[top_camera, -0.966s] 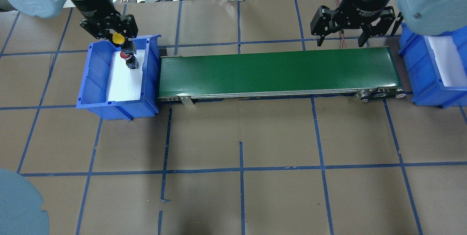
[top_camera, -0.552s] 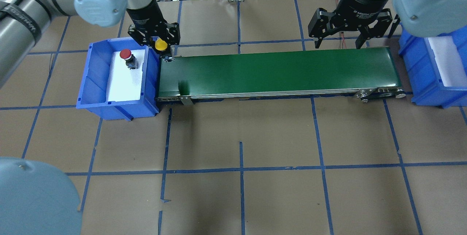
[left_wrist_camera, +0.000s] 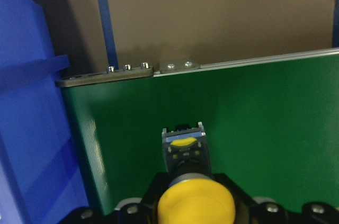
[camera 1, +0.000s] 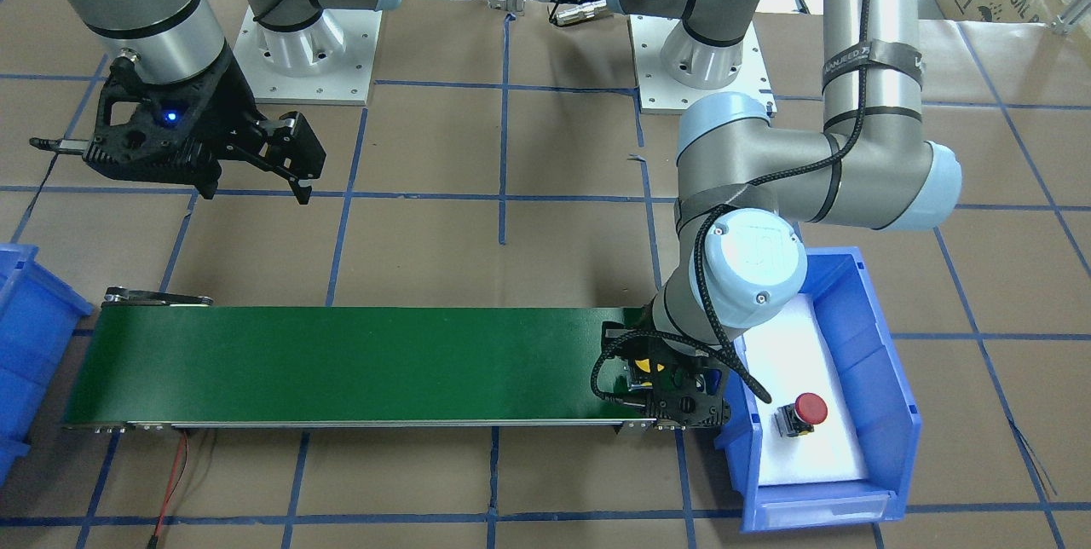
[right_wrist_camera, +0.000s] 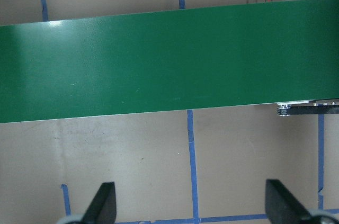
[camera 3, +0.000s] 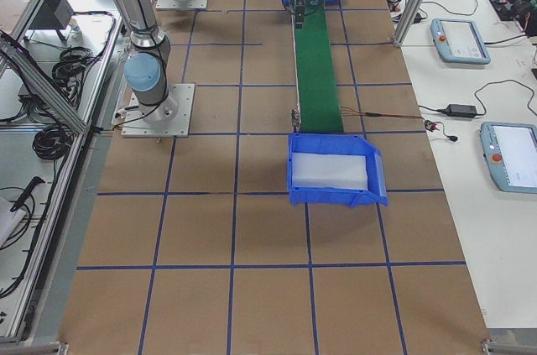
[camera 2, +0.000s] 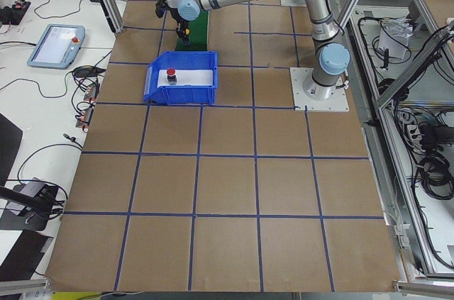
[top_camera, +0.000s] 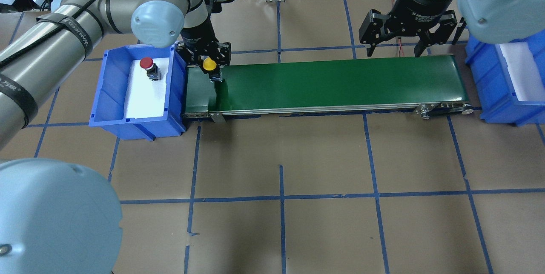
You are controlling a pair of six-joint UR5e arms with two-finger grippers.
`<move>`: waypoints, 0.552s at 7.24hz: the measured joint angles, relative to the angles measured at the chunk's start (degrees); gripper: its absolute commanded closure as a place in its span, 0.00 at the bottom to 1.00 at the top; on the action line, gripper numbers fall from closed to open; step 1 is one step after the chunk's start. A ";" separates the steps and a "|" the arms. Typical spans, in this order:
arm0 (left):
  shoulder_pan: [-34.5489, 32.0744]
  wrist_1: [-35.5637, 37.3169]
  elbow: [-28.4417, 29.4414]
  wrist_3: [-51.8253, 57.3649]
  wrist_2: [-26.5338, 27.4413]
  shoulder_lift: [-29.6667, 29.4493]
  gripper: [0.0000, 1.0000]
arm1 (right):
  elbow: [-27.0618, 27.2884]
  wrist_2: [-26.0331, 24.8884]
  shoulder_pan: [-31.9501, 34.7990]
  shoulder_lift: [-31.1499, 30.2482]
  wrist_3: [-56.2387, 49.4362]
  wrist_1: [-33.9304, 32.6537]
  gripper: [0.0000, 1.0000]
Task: Transport two buttons from left to right
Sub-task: 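Lift the yellow button and carry it onto the conveyor belt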
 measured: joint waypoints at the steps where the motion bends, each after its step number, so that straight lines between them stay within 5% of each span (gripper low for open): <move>1: -0.05 0.39 -0.21 0.01 0.03 -0.17 0.02 | -0.02 0.00 0.00 0.00 0.00 0.00 0.00; 4: -0.57 0.48 0.35 -0.12 -0.04 0.79 0.00 | -0.03 0.00 0.00 0.00 0.01 0.00 0.00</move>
